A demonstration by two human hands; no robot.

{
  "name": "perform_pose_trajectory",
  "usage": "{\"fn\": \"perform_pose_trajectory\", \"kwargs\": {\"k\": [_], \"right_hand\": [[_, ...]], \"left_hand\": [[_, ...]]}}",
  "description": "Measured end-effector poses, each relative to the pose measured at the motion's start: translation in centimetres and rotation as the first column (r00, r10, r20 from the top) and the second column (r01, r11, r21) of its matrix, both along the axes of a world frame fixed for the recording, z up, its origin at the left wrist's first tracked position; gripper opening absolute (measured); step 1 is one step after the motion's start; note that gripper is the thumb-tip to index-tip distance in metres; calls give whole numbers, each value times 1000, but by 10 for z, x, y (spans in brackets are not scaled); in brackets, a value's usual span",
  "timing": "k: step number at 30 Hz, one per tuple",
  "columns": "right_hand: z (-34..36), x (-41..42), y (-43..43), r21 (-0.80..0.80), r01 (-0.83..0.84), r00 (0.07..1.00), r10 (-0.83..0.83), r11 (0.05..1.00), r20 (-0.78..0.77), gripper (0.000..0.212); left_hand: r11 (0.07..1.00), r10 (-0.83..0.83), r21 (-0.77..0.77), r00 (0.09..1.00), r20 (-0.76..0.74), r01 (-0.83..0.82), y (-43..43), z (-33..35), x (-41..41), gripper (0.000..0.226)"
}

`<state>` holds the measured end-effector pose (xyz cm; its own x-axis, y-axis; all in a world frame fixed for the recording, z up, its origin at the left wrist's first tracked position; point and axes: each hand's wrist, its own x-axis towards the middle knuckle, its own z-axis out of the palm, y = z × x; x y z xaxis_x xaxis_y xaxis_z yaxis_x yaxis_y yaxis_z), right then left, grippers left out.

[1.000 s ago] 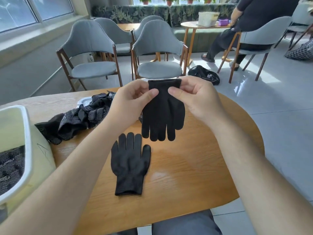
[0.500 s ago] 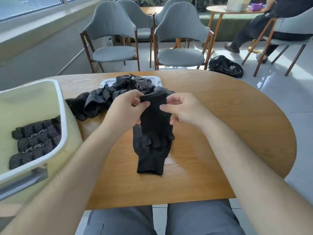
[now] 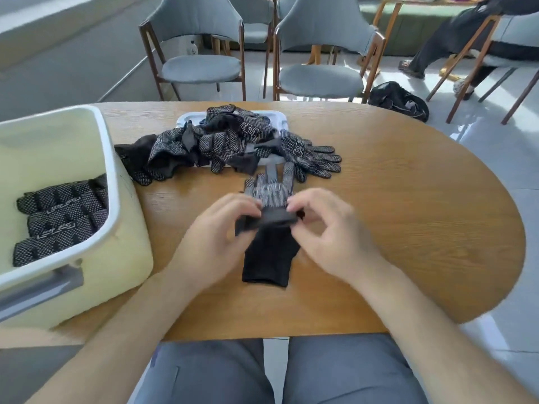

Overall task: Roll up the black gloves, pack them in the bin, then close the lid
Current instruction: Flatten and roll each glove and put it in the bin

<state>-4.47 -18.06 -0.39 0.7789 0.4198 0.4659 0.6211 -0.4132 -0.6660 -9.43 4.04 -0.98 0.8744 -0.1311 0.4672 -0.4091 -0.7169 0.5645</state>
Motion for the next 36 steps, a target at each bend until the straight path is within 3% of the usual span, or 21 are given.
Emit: {"fn": "perform_pose_trajectory", "kwargs": {"k": [4, 6, 11, 18, 24, 29, 32, 34, 36], "right_hand": [[-32, -31, -7, -95, -27, 1000, 27, 995, -1, 21], [-35, -37, -7, -139, -9, 998, 18, 990, 66, 13], [-36, -36, -7, -248, 11, 983, 34, 969, 179, 20], [-37, -42, -15, -371, -2, 988, 59, 929, 141, 41], [-36, -41, -17, -361, -64, 982, 122, 930, 141, 42], [-39, -33, -9, -266, -26, 977, 80, 964, 196, 27], [-24, -26, -5, -58, -15, 999, 17, 998, 37, 19], [-5, -17, -2, 37, 26, 994, -22, 999, -107, 9], [16, -7, 1, 114, 41, 985, -21, 993, -172, 10]], "left_hand": [[995, -75, 62, 992, -102, 81, 8, -26, -29, 25], [993, -91, 68, 992, -87, 97, 7, -27, -33, 15], [986, -112, 121, 993, -46, 116, 5, -25, -35, 23], [962, -112, 240, 991, -73, 127, 17, -27, -45, 31], [967, -114, 231, 993, 13, 108, 12, -30, -38, 18], [996, -40, 74, 998, -54, 44, 4, -19, -35, 21], [975, 48, -212, 994, -101, -69, -6, -5, -31, 14], [905, 55, -415, 993, -107, -95, -11, 6, -22, 26], [856, 43, -512, 997, -67, -71, -13, 22, -10, 34]]}}
